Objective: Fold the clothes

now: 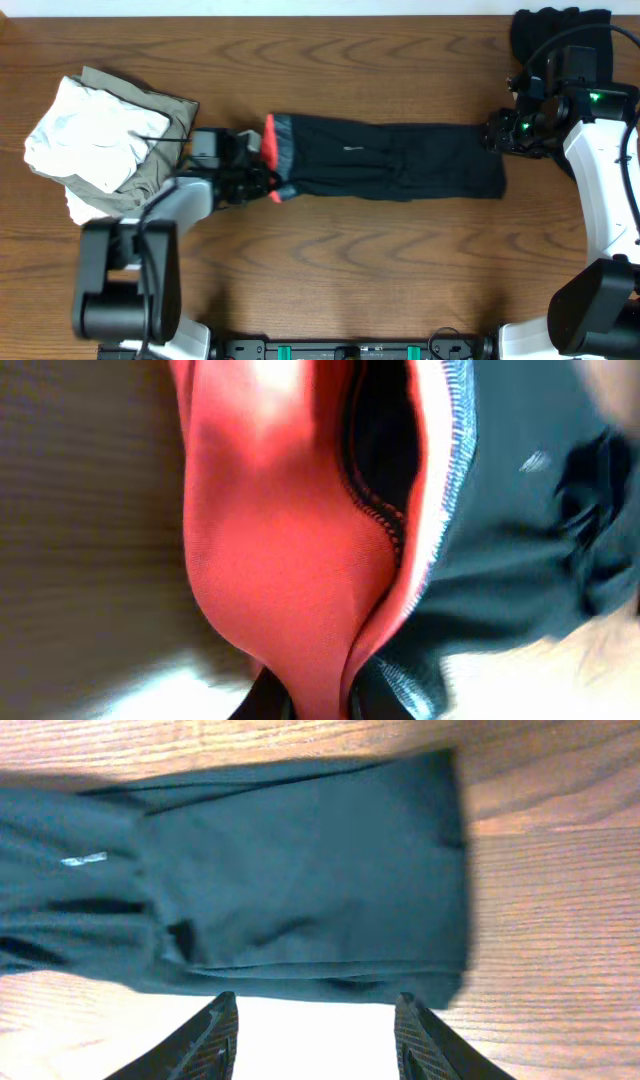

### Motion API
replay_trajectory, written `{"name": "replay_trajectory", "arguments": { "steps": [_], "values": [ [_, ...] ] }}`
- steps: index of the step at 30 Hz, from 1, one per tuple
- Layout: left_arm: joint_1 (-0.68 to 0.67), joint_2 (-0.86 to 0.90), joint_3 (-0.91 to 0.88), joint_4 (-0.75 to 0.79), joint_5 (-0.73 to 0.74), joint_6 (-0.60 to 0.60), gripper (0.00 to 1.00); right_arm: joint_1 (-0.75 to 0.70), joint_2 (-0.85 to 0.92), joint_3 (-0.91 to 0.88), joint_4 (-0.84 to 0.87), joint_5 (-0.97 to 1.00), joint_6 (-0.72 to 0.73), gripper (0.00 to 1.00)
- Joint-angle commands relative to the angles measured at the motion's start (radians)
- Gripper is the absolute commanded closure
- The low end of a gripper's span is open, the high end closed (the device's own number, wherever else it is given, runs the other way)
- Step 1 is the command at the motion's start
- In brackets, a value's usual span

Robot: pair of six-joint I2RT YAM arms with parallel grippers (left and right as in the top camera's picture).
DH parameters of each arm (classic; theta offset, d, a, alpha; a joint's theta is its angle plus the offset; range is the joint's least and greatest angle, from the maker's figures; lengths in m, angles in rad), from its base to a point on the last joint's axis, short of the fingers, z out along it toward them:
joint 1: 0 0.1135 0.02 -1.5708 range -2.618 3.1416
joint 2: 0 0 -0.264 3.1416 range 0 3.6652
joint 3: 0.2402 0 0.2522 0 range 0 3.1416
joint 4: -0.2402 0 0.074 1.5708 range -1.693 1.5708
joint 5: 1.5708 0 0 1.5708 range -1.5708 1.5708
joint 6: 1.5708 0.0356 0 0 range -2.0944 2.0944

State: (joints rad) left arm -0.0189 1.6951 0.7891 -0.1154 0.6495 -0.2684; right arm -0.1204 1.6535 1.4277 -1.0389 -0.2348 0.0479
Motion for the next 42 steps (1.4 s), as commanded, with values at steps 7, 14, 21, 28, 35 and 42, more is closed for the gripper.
{"name": "replay_trajectory", "arguments": {
  "steps": [7,14,21,28,35,42],
  "values": [
    [0.272,-0.247,-0.004,-0.029,-0.014,0.009,0.94,0.003,-0.006,0.014,-0.002,-0.001,-0.011,0.51],
    [0.356,-0.313,-0.003,-0.034,-0.014,0.009,0.94,-0.006,-0.006,0.014,-0.002,-0.001,-0.011,0.51],
    [0.34,-0.313,-0.002,-0.033,-0.013,0.01,0.94,-0.011,-0.006,0.014,-0.01,-0.001,-0.011,0.51],
    [0.246,-0.313,0.115,-0.122,-0.011,0.095,0.94,-0.011,-0.006,0.014,-0.024,-0.002,0.013,0.51],
    [0.017,-0.312,0.292,-0.283,-0.163,0.234,0.94,-0.011,-0.006,0.014,-0.029,-0.002,0.085,0.51],
    [-0.272,-0.271,0.317,-0.375,-0.426,0.409,0.94,-0.011,-0.006,0.014,-0.049,-0.009,0.087,0.52]
  ]
}}
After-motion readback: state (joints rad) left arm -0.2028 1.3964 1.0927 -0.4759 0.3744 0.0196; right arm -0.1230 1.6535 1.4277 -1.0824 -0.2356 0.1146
